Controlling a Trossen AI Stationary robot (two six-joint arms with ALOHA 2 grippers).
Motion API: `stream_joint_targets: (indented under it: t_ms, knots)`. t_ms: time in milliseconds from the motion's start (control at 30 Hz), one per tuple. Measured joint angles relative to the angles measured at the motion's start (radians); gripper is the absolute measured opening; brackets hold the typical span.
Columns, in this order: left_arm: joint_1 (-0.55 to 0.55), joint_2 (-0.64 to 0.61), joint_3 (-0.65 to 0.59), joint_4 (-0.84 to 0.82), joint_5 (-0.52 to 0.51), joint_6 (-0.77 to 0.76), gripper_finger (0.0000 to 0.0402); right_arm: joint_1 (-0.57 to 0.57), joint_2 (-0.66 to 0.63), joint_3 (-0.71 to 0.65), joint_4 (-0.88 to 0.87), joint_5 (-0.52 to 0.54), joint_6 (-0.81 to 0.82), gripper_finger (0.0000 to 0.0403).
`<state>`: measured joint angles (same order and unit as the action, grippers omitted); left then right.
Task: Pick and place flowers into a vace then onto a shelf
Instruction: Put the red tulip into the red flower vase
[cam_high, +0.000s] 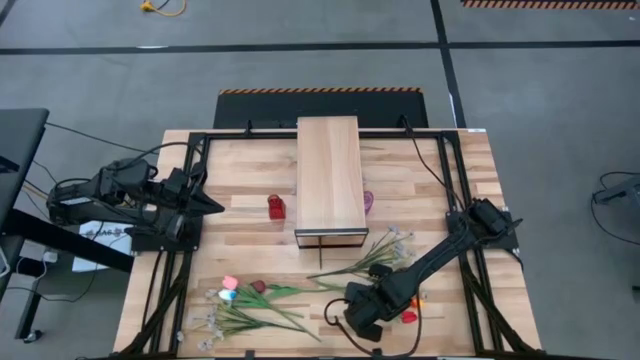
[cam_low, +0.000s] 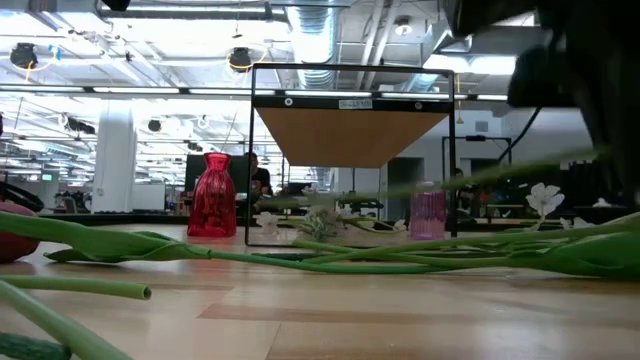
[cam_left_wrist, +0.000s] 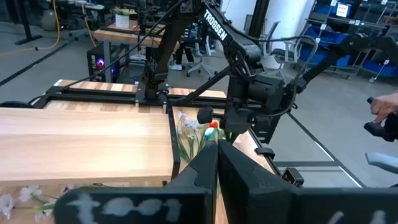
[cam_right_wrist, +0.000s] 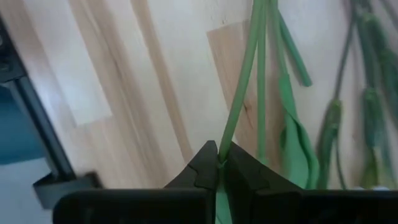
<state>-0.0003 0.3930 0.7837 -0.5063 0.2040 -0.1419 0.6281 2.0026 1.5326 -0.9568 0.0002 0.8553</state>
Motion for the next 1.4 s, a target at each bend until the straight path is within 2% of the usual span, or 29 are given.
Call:
stream_joint_targets:
  t_ms: [167, 400, 633, 767, 1033, 1267, 1400]
  knots:
    - [0.000, 0.025, 0.001, 0.010, 0.014, 0.000, 0.0000, 0.000, -0.002, 0.111, -0.128, 0.000, -0.049, 0.0008]
    - [0.000, 0.194, 0.001, 0.083, 0.253, -0.007, 0.0000, -0.011, -0.004, 0.262, -0.267, -0.001, -0.131, 0.0008]
    - [0.000, 0.416, 0.022, 0.244, 0.368, -0.021, 0.0007, -0.038, -0.004, 0.356, -0.345, -0.030, -0.248, 0.0008]
    - [0.000, 0.551, 0.093, 0.247, 0.401, -0.014, 0.0028, -0.062, -0.005, 0.390, -0.411, -0.054, -0.317, 0.0008]
    - [-0.042, 0.834, 0.312, 0.235, 0.554, -0.017, 0.0065, -0.109, -0.005, 0.448, -0.463, -0.102, -0.462, 0.0008]
    - [-0.087, 1.036, 0.515, 0.087, 0.628, -0.010, 0.0076, -0.113, -0.005, 0.522, -0.491, -0.106, -0.565, 0.0008]
    - [-0.107, 1.123, 0.589, 0.067, 0.652, 0.011, 0.0076, -0.112, -0.005, 0.557, -0.503, -0.100, -0.620, 0.0008]
